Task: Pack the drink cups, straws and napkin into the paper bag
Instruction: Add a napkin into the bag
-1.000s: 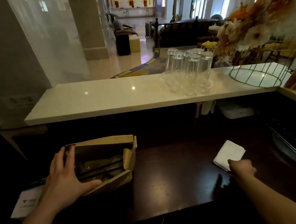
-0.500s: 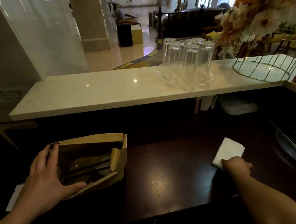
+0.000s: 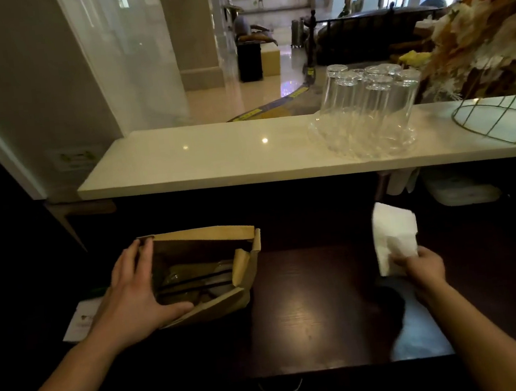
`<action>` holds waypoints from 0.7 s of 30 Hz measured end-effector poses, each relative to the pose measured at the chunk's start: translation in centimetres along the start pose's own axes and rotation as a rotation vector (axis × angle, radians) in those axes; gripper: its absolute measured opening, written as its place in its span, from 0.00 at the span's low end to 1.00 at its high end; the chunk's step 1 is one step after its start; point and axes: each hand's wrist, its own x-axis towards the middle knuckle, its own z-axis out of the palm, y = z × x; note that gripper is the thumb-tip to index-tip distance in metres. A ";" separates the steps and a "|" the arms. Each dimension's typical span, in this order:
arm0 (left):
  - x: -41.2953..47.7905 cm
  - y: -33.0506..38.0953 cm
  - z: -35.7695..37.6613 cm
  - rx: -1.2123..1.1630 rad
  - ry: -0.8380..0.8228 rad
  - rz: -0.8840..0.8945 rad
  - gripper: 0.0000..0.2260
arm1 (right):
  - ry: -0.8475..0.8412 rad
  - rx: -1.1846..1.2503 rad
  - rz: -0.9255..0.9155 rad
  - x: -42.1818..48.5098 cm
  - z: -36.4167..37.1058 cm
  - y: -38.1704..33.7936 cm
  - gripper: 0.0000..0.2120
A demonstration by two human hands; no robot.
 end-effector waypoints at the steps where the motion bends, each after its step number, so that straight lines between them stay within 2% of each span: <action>1: 0.0 -0.1 0.0 -0.002 -0.007 0.004 0.63 | -0.043 0.012 -0.074 -1.0 0.3 -1.5 0.12; 5: 0.4 -1.3 0.1 -0.038 -0.038 0.046 0.63 | -0.182 0.078 -0.349 -5.9 1.1 -8.1 0.04; 9: 0.8 -2.4 0.5 -0.078 -0.017 0.067 0.62 | -0.345 0.028 -0.534 -10.9 2.5 -14.0 0.08; 13: 0.9 -2.8 0.4 -0.107 -0.030 0.067 0.62 | -0.574 0.032 -0.591 -15.3 5.1 -17.0 0.11; 18: 0.8 -2.7 0.0 -0.148 -0.076 0.062 0.63 | -0.859 -0.175 -0.667 -18.8 8.6 -18.7 0.12; 21: 0.9 -2.4 -0.1 -0.165 -0.110 0.063 0.64 | -0.917 -0.411 -0.739 -20.5 11.2 -19.1 0.13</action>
